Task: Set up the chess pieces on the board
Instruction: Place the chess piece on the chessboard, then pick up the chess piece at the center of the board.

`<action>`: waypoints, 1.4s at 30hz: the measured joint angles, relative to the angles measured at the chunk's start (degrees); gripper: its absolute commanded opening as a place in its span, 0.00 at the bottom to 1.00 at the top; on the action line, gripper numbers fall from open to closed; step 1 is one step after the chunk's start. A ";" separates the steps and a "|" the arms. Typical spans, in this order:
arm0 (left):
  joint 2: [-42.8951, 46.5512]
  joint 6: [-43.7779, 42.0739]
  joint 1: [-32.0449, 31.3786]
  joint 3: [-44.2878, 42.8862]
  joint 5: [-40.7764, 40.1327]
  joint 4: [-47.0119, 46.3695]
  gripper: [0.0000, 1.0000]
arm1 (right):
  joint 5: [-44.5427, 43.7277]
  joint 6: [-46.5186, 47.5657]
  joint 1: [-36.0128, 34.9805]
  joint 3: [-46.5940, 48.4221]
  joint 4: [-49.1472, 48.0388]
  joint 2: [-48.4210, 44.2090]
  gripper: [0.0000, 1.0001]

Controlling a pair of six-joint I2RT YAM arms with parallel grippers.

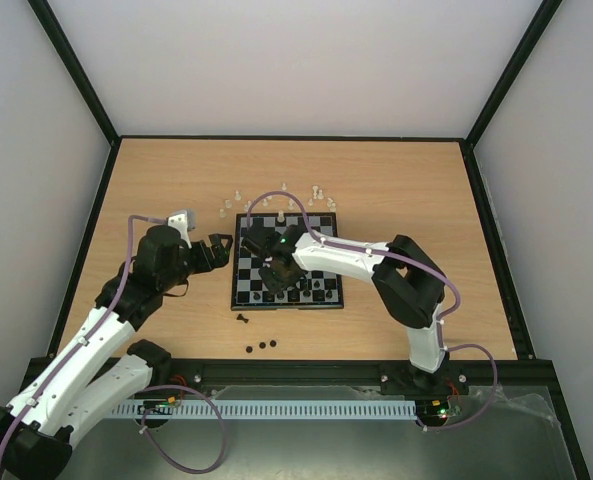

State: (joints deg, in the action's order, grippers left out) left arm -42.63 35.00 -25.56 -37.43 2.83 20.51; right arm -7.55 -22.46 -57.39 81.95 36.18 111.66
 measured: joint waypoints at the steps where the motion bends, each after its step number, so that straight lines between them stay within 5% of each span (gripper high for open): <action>1: 0.00 0.00 0.00 0.00 0.00 0.00 0.99 | 0.00 0.02 0.00 0.00 -0.02 0.17 0.14; 16: -0.39 0.00 0.00 0.00 0.02 -0.02 0.99 | -1.03 0.17 0.00 -0.02 -0.04 -0.15 0.25; 25: -0.70 0.00 0.00 0.00 0.04 -0.04 0.99 | -3.37 -0.96 -0.90 -1.40 -0.02 -13.99 0.30; 30: -0.70 -0.02 0.00 0.00 0.02 0.00 0.99 | -2.67 -1.33 -7.45 -2.95 -0.15 -17.64 0.31; 42: -0.42 0.02 0.13 0.00 0.02 0.02 0.99 | 1.16 -3.76 -17.99 -9.73 -0.42 -10.27 0.32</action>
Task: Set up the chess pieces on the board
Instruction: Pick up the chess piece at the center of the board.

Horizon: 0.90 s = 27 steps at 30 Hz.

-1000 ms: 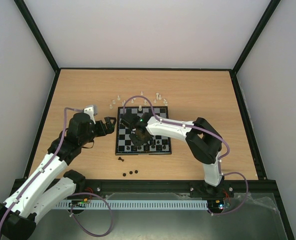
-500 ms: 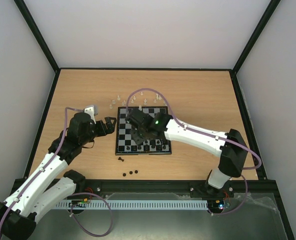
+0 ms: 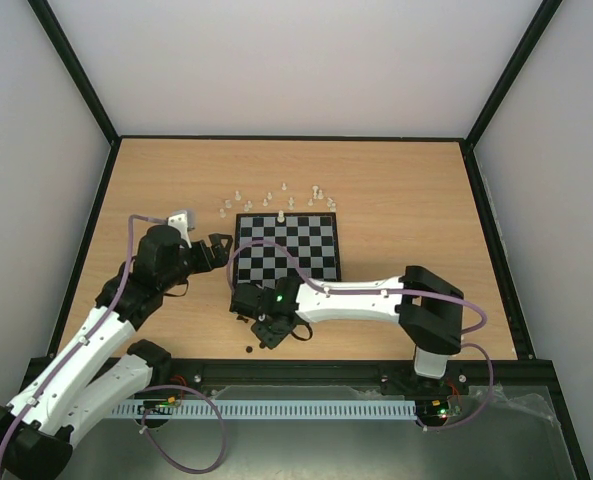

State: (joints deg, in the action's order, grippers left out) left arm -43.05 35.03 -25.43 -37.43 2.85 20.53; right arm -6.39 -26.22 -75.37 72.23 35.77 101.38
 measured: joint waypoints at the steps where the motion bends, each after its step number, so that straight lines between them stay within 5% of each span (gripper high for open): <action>1: 0.13 0.00 0.00 0.00 0.00 0.02 0.99 | 0.11 -0.15 -0.20 -0.17 -0.07 0.74 0.32; 17: 1.11 0.00 0.00 0.00 0.00 0.02 0.99 | 2.86 -1.05 -0.83 -1.20 -2.01 4.83 0.30; 27: 1.05 0.00 0.00 0.00 0.00 0.00 0.99 | 3.37 -1.22 -0.85 -1.49 -2.56 6.12 0.07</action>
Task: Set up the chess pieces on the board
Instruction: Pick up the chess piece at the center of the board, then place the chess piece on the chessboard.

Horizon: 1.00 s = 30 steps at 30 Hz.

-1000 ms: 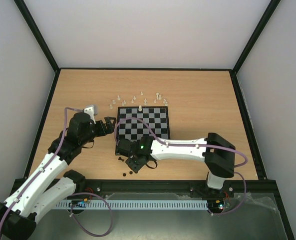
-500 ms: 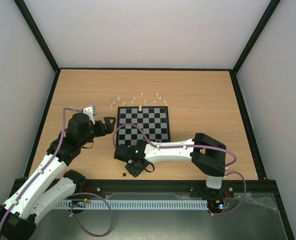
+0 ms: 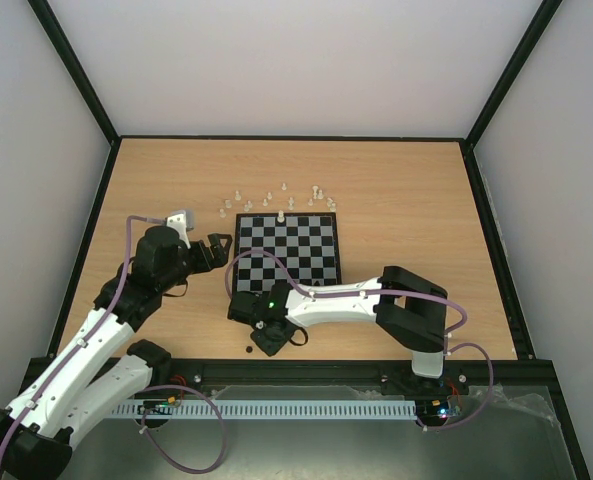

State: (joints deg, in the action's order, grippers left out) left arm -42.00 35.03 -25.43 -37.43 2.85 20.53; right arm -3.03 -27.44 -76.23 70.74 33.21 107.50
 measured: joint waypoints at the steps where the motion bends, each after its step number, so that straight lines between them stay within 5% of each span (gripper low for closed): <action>1: 0.00 0.00 0.00 0.00 0.02 0.00 0.99 | 0.00 0.09 0.00 0.00 -0.02 0.00 0.06; 12: 0.00 0.00 0.00 0.00 0.02 0.00 0.99 | -3.74 0.09 1.36 0.79 1.42 -4.02 0.04; 19: -0.66 -0.02 0.00 0.00 0.15 -0.04 0.99 | -6.95 2.01 12.13 8.66 3.10 -10.14 0.05; 30: -0.72 -0.09 0.02 0.00 0.13 -0.02 0.99 | -7.02 6.67 16.92 17.00 4.11 0.92 0.05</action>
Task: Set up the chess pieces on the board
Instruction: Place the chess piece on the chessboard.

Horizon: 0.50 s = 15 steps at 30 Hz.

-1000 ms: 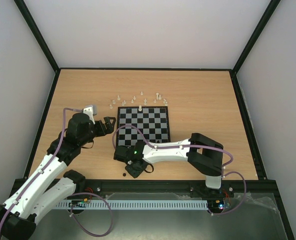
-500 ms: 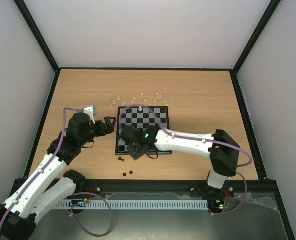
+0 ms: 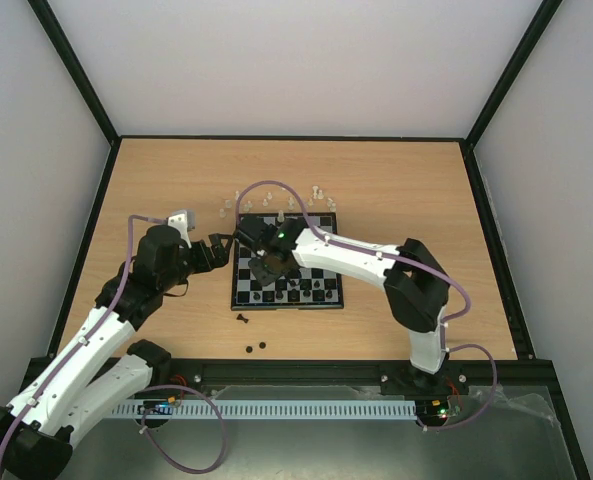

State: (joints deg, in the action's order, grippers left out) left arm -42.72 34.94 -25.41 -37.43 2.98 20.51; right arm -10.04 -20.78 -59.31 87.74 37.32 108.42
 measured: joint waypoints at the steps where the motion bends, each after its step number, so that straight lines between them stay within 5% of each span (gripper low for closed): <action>1: 0.00 0.00 0.00 0.00 0.00 0.00 0.99 | 0.31 0.26 0.00 0.17 0.07 0.98 0.05; 15: 0.11 -0.02 0.26 0.00 -0.13 0.13 0.99 | 2.19 1.38 0.04 0.83 0.33 6.38 0.08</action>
State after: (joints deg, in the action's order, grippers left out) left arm -42.61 34.92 -25.15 -37.43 2.85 20.64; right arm -7.86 -19.40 -59.27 88.58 37.65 114.80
